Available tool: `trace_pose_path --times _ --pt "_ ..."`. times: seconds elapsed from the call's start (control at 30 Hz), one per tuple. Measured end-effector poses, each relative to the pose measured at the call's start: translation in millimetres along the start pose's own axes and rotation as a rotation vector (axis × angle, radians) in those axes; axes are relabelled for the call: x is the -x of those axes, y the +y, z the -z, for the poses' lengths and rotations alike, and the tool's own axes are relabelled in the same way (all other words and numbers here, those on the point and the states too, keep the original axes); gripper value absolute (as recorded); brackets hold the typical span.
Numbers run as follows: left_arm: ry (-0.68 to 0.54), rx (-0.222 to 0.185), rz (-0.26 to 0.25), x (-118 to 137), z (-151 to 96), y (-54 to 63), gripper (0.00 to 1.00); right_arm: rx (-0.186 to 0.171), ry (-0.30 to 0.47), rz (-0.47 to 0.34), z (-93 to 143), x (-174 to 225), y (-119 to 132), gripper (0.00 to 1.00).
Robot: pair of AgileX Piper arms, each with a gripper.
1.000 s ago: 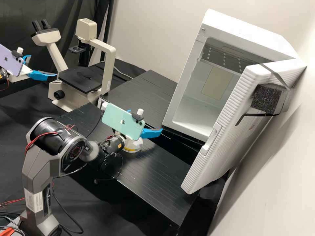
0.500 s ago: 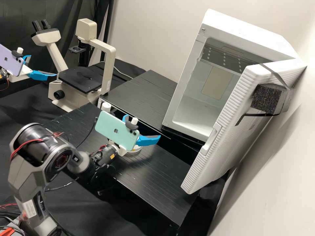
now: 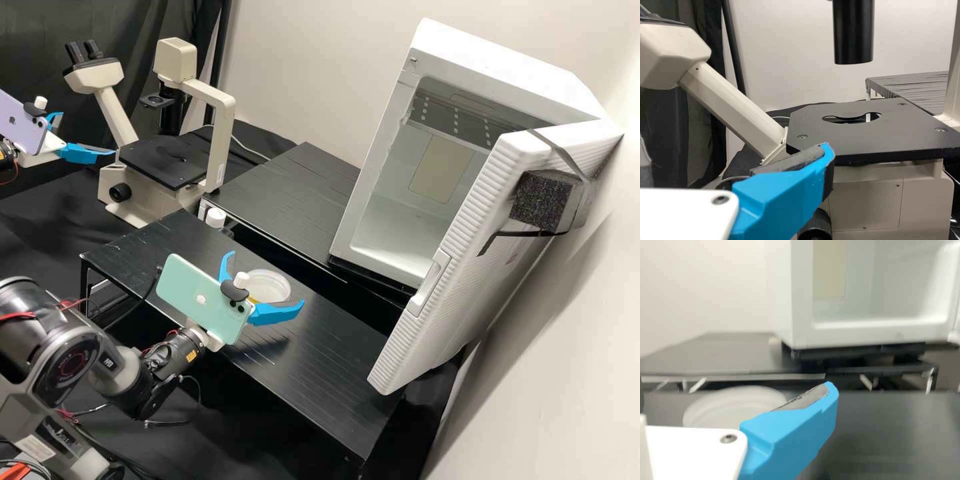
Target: Return the petri dish to the incubator.
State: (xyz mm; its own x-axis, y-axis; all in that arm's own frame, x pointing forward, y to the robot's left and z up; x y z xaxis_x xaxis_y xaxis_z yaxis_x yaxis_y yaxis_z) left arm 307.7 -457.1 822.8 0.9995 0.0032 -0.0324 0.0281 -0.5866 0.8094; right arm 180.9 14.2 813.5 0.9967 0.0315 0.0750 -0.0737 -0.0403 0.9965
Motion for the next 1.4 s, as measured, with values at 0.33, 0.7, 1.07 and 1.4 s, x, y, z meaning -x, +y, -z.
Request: trace_pose_path --times 0.33,0.7,1.07,1.4 --pt "0.000 0.000 0.000 0.0 0.0 0.0 1.00 0.004 -0.047 0.091 -8.5 -2.8 -16.7 1.00" --pt "0.000 0.000 0.000 0.0 0.0 0.0 1.00 0.063 -0.046 0.077 -10.2 -9.0 -22.3 0.00" --pt "0.000 0.000 0.000 0.0 0.0 0.0 1.00 0.063 -0.057 0.068 -13.2 -14.0 -22.4 0.00" --pt "0.000 0.000 0.000 0.0 0.0 0.0 1.00 0.063 -0.053 0.065 -13.3 -17.1 -22.7 0.00"
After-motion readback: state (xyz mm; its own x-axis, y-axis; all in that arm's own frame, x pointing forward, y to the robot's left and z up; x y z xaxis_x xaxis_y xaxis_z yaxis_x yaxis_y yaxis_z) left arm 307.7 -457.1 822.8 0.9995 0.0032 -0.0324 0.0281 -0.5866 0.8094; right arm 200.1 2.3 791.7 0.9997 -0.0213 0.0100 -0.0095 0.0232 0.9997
